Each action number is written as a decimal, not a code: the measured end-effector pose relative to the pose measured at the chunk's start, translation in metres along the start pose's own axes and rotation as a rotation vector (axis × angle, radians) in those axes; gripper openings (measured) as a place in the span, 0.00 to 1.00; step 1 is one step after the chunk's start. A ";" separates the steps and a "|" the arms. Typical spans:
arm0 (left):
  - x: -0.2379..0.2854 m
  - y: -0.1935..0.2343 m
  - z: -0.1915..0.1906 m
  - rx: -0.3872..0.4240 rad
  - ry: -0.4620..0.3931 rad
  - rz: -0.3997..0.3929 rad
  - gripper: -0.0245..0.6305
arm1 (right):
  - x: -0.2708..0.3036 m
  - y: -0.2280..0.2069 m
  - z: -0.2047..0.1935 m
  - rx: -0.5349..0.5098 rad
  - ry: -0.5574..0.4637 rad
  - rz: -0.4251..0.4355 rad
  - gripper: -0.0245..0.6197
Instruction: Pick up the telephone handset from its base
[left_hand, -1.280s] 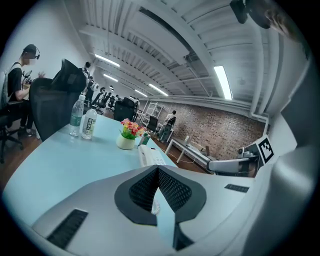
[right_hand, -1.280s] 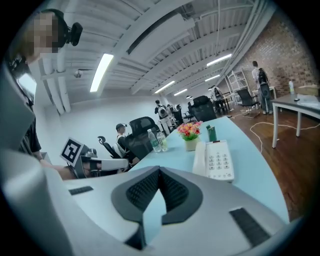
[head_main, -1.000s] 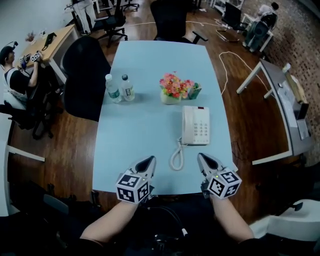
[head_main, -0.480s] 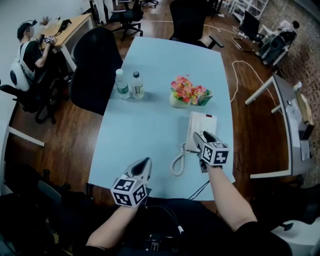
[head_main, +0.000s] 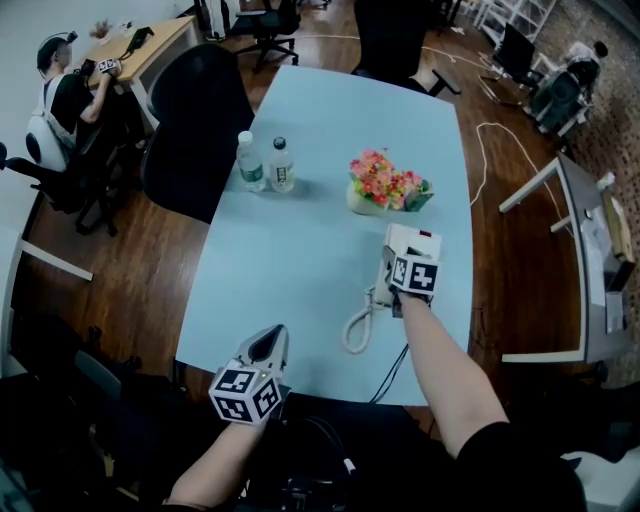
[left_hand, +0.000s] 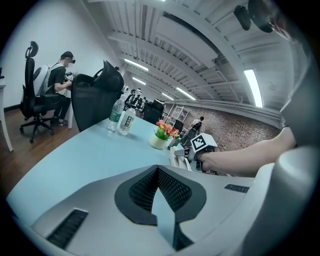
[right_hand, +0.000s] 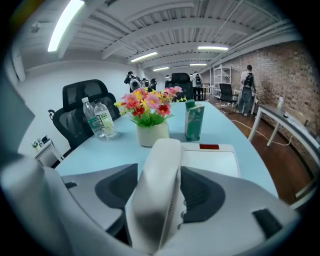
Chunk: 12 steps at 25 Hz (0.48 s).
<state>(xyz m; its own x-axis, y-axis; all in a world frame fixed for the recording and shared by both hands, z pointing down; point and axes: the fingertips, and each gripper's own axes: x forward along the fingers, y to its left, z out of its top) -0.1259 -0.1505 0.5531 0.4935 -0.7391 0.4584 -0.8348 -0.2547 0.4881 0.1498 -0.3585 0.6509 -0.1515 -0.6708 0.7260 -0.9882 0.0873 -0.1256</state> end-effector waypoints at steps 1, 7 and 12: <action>0.000 0.001 0.000 -0.003 0.000 0.001 0.03 | 0.003 0.000 0.000 -0.008 0.005 -0.013 0.49; -0.002 0.004 0.005 -0.007 -0.009 0.000 0.03 | 0.011 -0.002 0.000 -0.045 0.023 -0.094 0.50; -0.004 0.009 0.004 -0.011 -0.007 0.002 0.03 | 0.012 -0.003 0.000 -0.013 0.021 -0.101 0.48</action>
<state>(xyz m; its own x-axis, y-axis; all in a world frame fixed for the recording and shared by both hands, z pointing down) -0.1369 -0.1522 0.5527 0.4901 -0.7439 0.4543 -0.8330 -0.2463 0.4954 0.1514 -0.3672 0.6597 -0.0509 -0.6614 0.7483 -0.9987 0.0293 -0.0421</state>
